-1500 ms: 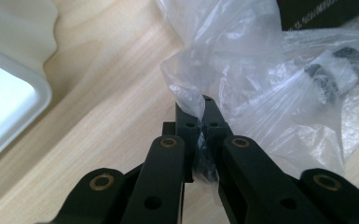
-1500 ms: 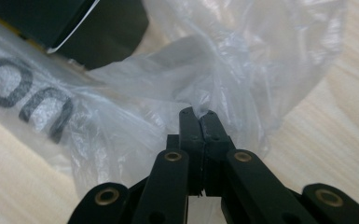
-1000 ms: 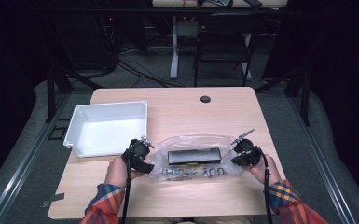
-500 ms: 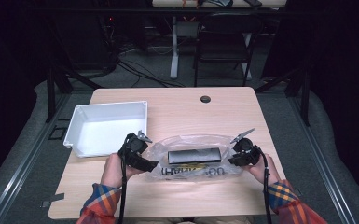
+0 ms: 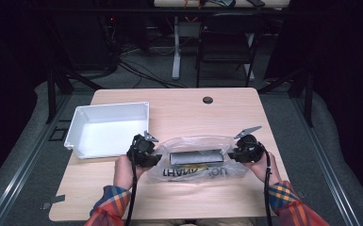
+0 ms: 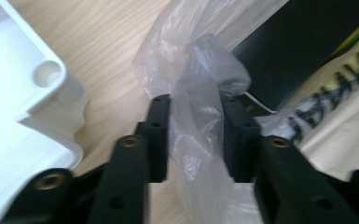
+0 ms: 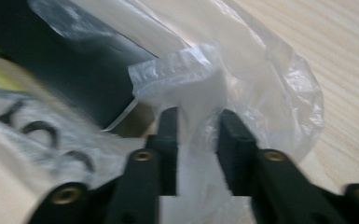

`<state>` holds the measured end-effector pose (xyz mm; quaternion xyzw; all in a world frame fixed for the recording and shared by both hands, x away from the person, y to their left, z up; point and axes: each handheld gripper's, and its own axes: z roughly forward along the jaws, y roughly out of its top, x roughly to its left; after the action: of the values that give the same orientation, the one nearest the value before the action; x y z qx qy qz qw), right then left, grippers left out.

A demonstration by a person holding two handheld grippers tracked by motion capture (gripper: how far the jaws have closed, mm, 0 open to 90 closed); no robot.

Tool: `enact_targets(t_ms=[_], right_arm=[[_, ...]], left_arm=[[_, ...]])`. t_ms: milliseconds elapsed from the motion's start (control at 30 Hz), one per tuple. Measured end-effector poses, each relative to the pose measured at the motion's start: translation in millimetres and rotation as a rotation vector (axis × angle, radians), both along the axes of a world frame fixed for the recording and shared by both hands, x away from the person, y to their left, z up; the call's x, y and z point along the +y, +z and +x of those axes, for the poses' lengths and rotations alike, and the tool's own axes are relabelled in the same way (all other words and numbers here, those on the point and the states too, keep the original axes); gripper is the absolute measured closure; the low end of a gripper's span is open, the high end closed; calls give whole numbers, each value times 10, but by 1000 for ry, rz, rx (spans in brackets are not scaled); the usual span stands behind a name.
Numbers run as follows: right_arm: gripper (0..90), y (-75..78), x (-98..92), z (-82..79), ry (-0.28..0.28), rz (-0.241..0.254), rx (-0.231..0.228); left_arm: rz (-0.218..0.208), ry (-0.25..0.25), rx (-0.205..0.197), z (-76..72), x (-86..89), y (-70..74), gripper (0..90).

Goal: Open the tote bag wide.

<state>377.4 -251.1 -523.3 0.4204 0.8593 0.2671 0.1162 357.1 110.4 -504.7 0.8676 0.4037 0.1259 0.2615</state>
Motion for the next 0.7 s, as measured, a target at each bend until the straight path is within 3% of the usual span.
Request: enact_targets(t_ms=[100, 200, 533, 700], right_arm=[[822, -99, -21, 67, -28, -26, 15], [853, -167, -33, 105, -61, -40, 9], [876, -250, -37, 140, -93, -151, 2], [878, -245, -52, 121, -89, -147, 13]], left_arm=[[39, 2, 11, 50, -50, -135, 796], [94, 20, 10, 104, -92, -257, 868], [296, 31, 59, 128, -50, -417, 889], [287, 37, 70, 92, 37, -395, 889]])
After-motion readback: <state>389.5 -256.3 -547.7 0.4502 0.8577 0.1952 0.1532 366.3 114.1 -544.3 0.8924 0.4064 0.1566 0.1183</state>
